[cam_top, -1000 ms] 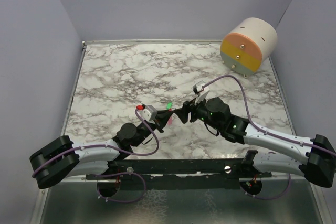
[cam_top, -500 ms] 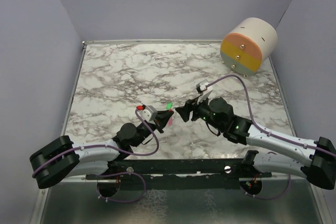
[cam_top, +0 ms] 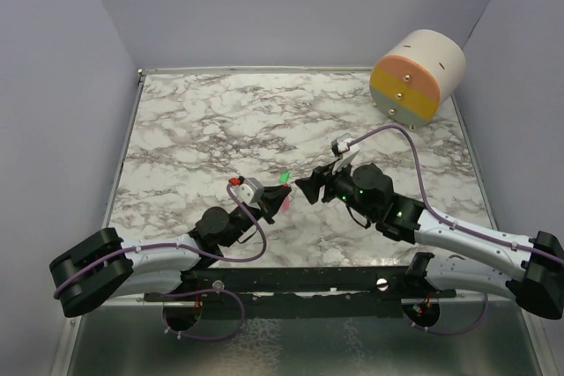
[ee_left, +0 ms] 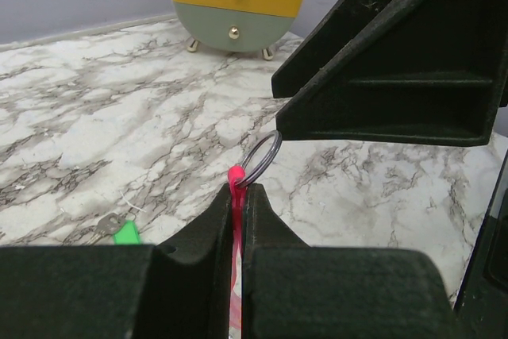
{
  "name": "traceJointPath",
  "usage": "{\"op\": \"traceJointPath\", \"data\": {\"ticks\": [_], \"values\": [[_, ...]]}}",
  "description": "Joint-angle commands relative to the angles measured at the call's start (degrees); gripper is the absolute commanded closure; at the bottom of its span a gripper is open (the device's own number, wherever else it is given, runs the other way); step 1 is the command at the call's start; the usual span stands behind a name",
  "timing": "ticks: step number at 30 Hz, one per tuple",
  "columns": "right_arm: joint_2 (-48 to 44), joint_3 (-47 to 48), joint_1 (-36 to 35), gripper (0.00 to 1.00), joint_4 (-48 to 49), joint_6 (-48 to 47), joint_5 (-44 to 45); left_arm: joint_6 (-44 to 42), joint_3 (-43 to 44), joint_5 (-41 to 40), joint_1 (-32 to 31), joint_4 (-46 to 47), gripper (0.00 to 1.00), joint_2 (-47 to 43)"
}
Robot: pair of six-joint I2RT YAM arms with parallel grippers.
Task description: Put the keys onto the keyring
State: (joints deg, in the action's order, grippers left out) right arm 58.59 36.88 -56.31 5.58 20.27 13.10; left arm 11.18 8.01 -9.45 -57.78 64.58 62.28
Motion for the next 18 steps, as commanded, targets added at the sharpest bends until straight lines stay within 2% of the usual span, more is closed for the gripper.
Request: {"op": "traceJointPath", "data": {"ticks": [1,10,18], "values": [[-1.49,0.16,-0.29,0.38,-0.52,0.15,2.68,0.10,-0.66,0.80,0.04,0.29,1.00,-1.00],[-2.30,0.38,-0.28,0.38,-1.34,-0.06,4.21,0.07,-0.82,0.40,-0.01,0.29,1.00,-1.11],[-2.00,0.25,-0.33,0.38,-1.39,-1.99,2.04,-0.04,-0.51,-0.21,0.04,-0.83,1.00,-1.54]]}}
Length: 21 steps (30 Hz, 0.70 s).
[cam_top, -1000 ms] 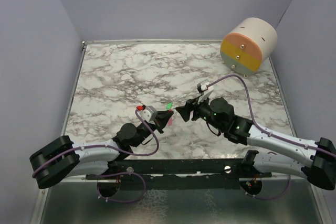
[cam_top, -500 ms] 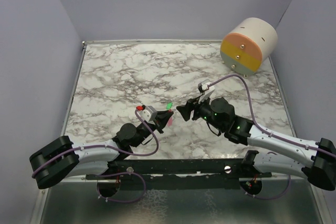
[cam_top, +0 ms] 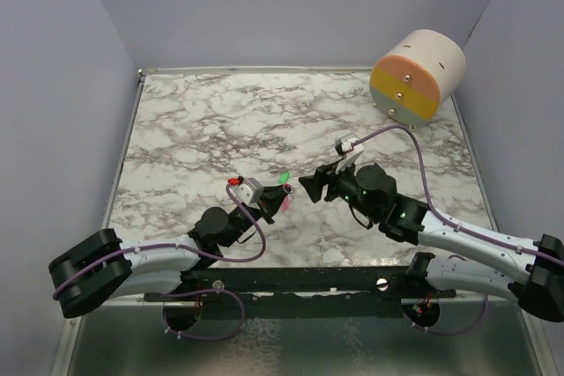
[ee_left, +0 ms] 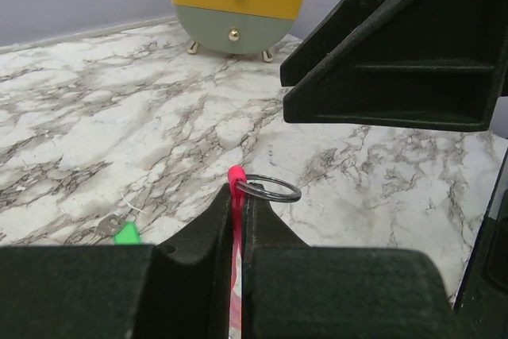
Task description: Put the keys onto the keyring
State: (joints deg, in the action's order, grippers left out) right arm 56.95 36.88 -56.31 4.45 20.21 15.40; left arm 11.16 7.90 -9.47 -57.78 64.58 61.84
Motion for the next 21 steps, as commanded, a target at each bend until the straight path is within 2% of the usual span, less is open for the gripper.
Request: {"op": "traceJointPath", "data": {"ticks": [1,13,21], "values": [[-0.26,0.34,-0.30,0.38,-0.25,-3.20,-1.55,0.07,-0.10,-0.34,0.03,-1.42,1.00,-1.15],[2.88,2.32,-0.32,0.45,-2.16,-9.14,-12.92,1.73,6.97,-1.93,0.03,-13.18,1.00,2.20],[2.80,2.21,-0.37,0.51,-2.81,-10.40,-13.70,2.03,10.39,0.66,0.03,-17.48,1.00,4.06]]}}
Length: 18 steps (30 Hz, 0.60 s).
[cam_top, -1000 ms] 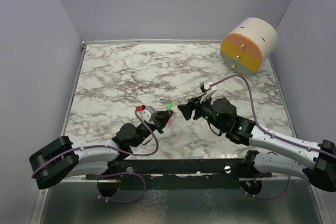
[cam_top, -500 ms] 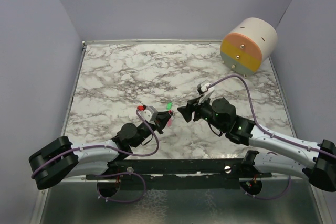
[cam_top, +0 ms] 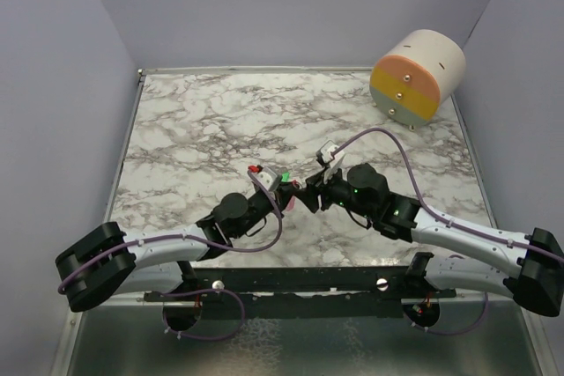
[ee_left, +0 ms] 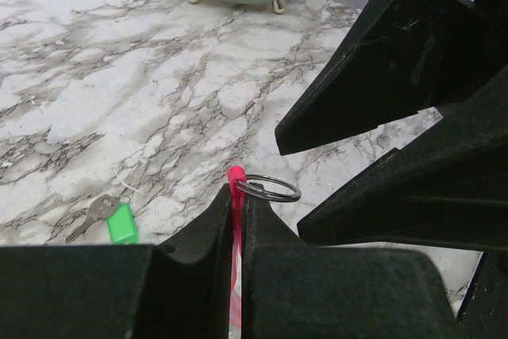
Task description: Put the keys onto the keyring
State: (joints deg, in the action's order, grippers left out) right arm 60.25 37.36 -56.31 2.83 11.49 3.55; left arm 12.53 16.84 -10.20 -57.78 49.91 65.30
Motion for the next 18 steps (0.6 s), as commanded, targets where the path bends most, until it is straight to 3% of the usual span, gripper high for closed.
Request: {"op": "traceJointPath", "data": {"ticks": [1,8,18], "values": [[-0.63,1.70,-0.36,0.51,-1.33,-1.90,-1.72,0.60,1.63,1.72,0.03,-3.07,1.00,0.70],[-0.51,1.97,-0.33,0.60,-2.38,-2.22,-0.30,0.39,2.65,4.09,0.03,-4.53,1.00,0.84],[-0.70,1.66,-0.37,0.60,-3.36,-2.35,0.00,0.21,3.17,4.28,0.03,-6.41,1.00,-0.44]]}}
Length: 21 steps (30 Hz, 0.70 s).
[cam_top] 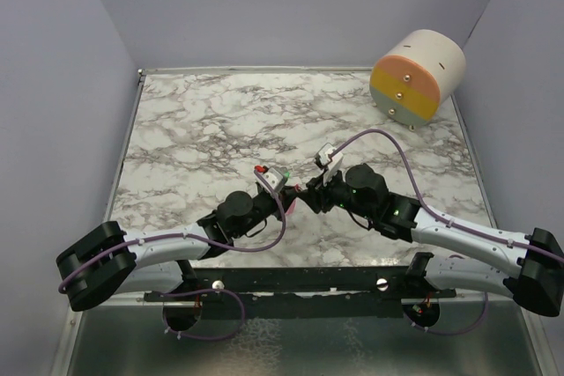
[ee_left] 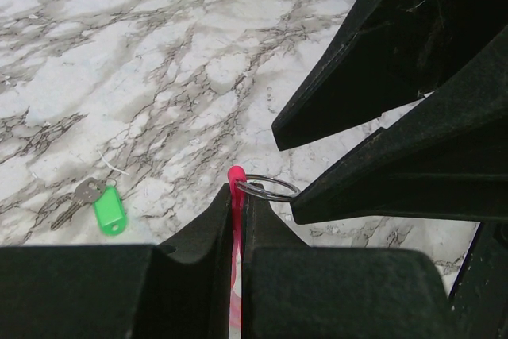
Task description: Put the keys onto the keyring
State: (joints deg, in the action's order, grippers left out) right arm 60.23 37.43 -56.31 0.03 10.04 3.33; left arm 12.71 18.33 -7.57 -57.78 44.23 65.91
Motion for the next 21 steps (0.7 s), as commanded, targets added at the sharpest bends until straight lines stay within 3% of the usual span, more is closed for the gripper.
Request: {"op": "traceJointPath", "data": {"ticks": [1,17,21], "values": [[-0.50,1.49,-0.32,0.60,-0.56,-0.90,0.33,0.03,1.71,1.87,0.01,-0.84,1.00,-1.05],[2.40,1.51,-0.30,0.64,-0.48,-0.46,-0.20,0.47,3.27,1.84,0.05,-3.82,1.00,-0.87],[2.21,1.46,-0.37,0.75,-0.47,-0.46,0.77,0.56,3.16,2.39,0.01,-3.97,1.00,-0.74]]}}
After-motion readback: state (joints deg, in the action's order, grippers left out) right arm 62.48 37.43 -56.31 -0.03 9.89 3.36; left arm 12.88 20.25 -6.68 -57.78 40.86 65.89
